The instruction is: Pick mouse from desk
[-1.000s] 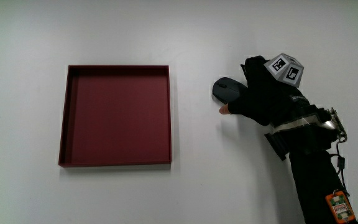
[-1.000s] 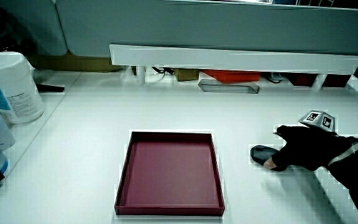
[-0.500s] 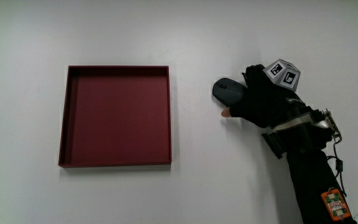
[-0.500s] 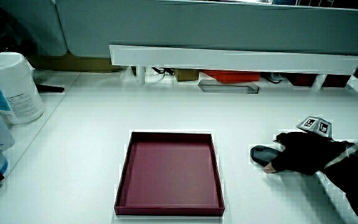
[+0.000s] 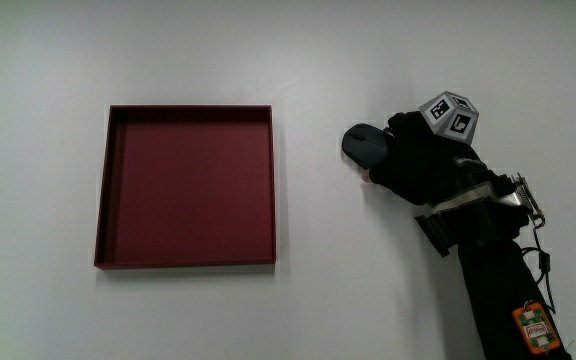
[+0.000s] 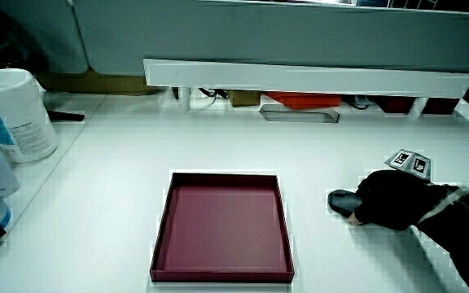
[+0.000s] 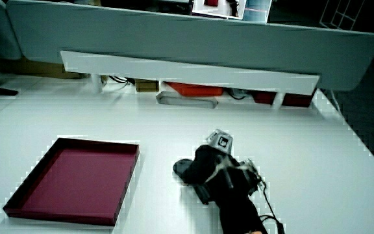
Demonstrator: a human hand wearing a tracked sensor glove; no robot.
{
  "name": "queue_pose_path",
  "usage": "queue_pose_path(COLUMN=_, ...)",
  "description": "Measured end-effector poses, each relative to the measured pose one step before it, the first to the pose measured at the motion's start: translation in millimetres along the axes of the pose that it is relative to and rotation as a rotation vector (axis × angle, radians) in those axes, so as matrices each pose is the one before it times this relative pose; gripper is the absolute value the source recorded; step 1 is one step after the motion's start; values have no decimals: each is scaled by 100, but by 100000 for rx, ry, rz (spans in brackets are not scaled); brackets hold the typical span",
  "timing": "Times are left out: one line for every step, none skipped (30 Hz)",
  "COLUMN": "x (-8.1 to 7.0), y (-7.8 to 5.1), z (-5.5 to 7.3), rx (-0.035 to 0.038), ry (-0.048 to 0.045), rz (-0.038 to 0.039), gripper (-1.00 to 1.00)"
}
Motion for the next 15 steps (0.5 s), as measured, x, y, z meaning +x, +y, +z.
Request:
queue_pose_path(x=-193, y=-213, z=114, rx=737, ry=209, rz=970, gripper=83)
queue_pose_path(x=11, y=3, z=-29, rx=715, ry=-810, rz=796, gripper=87)
queue_pose_path(x=141, y=73, z=-55, rx=199, ry=1057, rz=-291, gripper=91)
queue_pose_path(x=109, y=40, z=-14, rx=620, ry=-161, rz=-57, gripper=96)
queue_pose_path(x=50, y=4, z=6, rx=336, ry=13, rz=801, gripper=100)
queue_pose_path(x=-35, y=-76, z=40, rx=-168, ry=-27, rz=271, gripper=100)
queue_pose_path(x=35, y=-2, z=33, rx=1014, ry=-245, rz=-230, gripper=100)
queue_pose_path(x=-122, y=-133, z=83, rx=337, ry=57, rz=864, gripper=100)
queue_pose_path(x=25, y=-21, z=34, rx=795, ry=79, rz=-6, gripper=100)
queue_pose_path(x=-6, y=-21, z=79, rx=-88, ry=36, rz=451, gripper=100)
queue_pose_path(x=142, y=119, z=-15, rx=140, ry=457, rz=-246, gripper=100)
queue_pose_path(x=-296, y=-287, z=235, rx=643, ry=-418, rz=968, gripper=100)
queue_pose_path(x=33, y=6, z=112, rx=466, ry=-196, rz=225, gripper=100)
queue_pose_path(x=-123, y=-155, z=256, rx=504, ry=604, rz=890, gripper=100)
queue_pose_path(x=-393, y=-408, z=401, rx=775, ry=236, rz=1624, gripper=100)
